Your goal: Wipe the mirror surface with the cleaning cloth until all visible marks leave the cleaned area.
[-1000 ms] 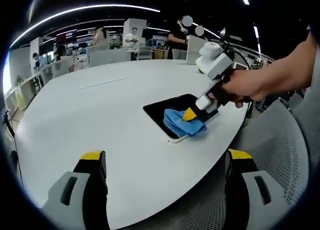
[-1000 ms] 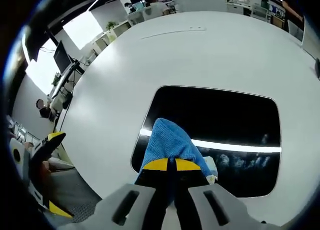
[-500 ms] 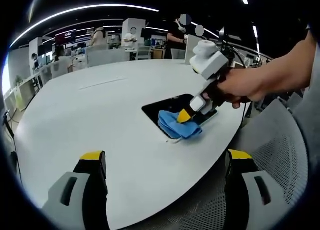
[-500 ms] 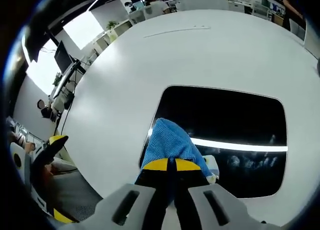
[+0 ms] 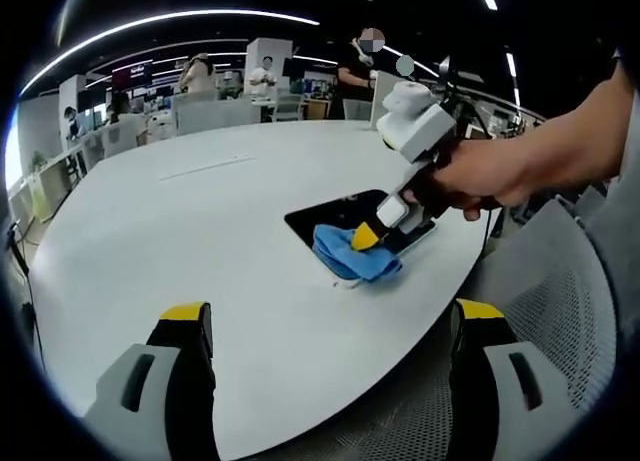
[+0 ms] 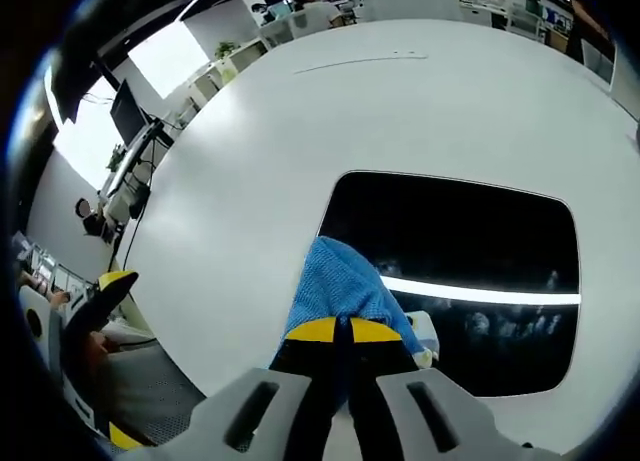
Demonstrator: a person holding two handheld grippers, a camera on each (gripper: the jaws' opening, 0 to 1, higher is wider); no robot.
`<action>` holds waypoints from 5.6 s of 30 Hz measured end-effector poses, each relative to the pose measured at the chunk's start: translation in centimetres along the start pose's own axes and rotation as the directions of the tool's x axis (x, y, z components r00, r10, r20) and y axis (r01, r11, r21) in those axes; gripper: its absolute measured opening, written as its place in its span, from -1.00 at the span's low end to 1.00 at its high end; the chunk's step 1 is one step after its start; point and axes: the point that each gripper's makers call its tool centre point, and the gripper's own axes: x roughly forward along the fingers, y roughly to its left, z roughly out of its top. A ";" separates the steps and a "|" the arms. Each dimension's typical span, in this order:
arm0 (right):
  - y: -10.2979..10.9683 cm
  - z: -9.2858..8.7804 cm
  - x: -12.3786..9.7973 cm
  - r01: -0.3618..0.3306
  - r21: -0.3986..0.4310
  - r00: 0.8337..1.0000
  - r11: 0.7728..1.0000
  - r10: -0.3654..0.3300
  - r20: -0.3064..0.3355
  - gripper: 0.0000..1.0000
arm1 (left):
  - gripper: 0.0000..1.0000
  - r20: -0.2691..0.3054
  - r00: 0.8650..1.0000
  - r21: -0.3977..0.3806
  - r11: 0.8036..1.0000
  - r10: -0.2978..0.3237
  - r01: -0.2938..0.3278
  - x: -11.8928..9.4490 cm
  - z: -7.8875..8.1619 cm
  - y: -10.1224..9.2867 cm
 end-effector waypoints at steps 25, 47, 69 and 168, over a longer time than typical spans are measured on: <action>-0.1 0.4 0.1 0.005 -0.006 1.000 1.000 -0.005 -0.006 -1.00 | 0.98 -0.005 1.000 0.002 1.000 0.004 -0.004 0.0 -0.1 0.1; -1.1 3.8 1.5 0.019 -0.017 1.000 1.000 -0.020 -0.005 -1.00 | 0.97 -0.016 1.000 -0.001 1.000 0.002 -0.002 0.0 -0.2 0.0; -2.5 7.9 3.3 0.036 -0.066 0.999 0.997 -0.035 0.014 -1.00 | 0.97 -0.002 1.000 -0.014 1.000 0.003 -0.003 0.1 0.1 0.2; -6.9 4.0 -0.1 0.137 -0.096 0.990 0.986 -0.138 -0.001 -1.00 | 0.98 0.058 0.997 -0.121 0.991 -0.049 0.056 -1.2 1.3 -0.5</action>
